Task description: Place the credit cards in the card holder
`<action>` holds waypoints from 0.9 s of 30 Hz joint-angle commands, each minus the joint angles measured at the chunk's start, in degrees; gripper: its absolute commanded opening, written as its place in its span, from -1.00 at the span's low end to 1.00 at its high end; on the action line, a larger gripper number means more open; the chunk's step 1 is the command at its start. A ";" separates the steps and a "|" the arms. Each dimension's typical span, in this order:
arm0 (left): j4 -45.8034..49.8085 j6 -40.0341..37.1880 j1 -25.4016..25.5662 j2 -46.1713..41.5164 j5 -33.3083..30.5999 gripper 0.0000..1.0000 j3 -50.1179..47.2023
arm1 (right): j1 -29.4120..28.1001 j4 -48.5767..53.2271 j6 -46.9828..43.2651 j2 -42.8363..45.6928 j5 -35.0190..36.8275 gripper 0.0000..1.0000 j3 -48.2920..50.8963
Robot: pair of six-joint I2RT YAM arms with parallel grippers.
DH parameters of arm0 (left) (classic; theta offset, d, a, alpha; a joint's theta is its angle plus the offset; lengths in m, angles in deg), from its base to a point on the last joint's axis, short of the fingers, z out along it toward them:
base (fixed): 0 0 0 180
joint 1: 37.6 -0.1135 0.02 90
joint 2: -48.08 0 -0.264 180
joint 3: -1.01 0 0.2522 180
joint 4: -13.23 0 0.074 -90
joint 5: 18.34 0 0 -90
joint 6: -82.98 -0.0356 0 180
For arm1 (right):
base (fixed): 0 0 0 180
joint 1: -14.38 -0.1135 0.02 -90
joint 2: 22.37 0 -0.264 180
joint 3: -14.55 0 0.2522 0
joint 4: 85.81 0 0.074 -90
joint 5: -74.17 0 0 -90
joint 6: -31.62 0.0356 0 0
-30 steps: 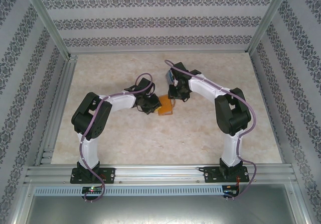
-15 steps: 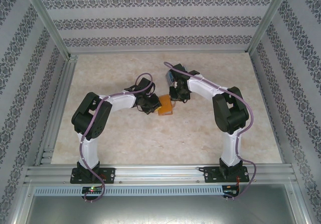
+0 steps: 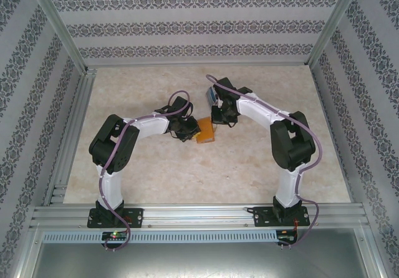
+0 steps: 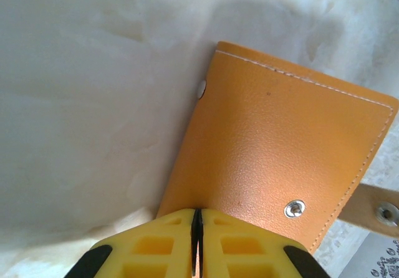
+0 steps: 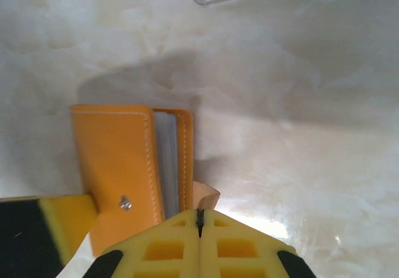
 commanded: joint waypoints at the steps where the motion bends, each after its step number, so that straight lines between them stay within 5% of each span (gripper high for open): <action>1: 4.12 -1.13 0.92 2.01 -2.54 -0.77 0.71 | -1.18 -1.60 -1.03 2.33 -2.53 -0.98 1.13; 27: 5.99 -2.72 1.24 1.60 -3.33 -0.77 1.06 | -2.90 -4.19 -3.77 -5.87 -6.97 -0.96 -0.44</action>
